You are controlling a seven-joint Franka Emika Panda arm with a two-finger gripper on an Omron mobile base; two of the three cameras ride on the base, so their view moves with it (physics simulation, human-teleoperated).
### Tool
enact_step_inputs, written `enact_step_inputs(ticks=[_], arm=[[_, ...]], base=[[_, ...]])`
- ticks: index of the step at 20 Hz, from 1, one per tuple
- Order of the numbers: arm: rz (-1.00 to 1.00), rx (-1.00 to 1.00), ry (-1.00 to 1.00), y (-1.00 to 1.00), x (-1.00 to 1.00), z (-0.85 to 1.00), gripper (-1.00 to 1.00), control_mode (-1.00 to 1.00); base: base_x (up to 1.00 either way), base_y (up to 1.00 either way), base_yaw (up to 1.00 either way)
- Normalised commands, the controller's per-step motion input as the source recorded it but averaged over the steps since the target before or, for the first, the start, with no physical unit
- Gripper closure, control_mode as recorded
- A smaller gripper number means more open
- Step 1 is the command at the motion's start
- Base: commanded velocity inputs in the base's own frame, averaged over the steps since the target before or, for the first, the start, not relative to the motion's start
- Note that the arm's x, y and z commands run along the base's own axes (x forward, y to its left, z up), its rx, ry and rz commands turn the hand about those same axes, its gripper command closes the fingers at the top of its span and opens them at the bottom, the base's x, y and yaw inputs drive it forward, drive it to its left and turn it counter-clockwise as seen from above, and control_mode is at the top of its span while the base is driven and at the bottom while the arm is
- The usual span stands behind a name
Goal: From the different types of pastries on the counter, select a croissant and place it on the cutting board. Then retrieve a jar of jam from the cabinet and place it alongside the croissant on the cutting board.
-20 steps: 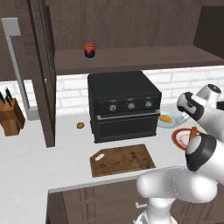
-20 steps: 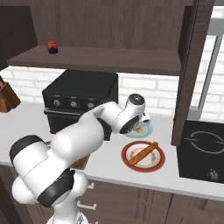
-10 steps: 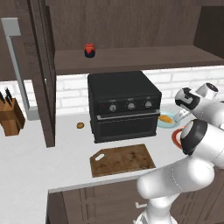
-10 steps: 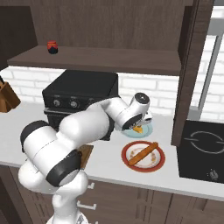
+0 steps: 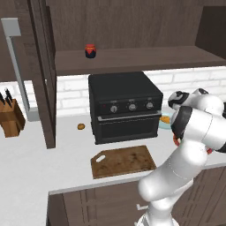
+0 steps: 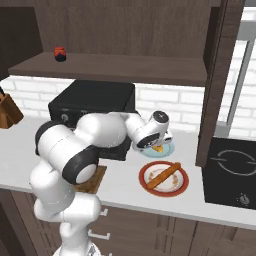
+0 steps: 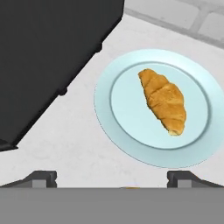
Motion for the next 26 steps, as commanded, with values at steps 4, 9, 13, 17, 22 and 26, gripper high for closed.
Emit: enact_step_inputs(ticks=[4,9,13,17,22,26], arm=[[0.0,0.0,0.0,-0.07,0.29,-0.14,-1.0,-1.0],[0.0,0.02,0.0,-0.1,0.22,0.0,-1.0,-1.0],[0.01,0.0,0.0,-0.02,0.33,0.0,-1.0,-1.0],[0.01,0.0,0.0,0.0,0.38,-0.03,-1.0,-1.0],[0.04,0.0,0.0,0.0,0.24,-0.23,-1.0,-1.0],[0.08,0.0,0.02,0.0,0.12,-0.35,-1.0,-1.0]], base=[[0.0,0.0,0.0],[0.0,0.0,0.0],[0.0,0.0,0.0],[0.0,0.0,0.0],[0.0,0.0,0.0],[0.0,0.0,0.0]])
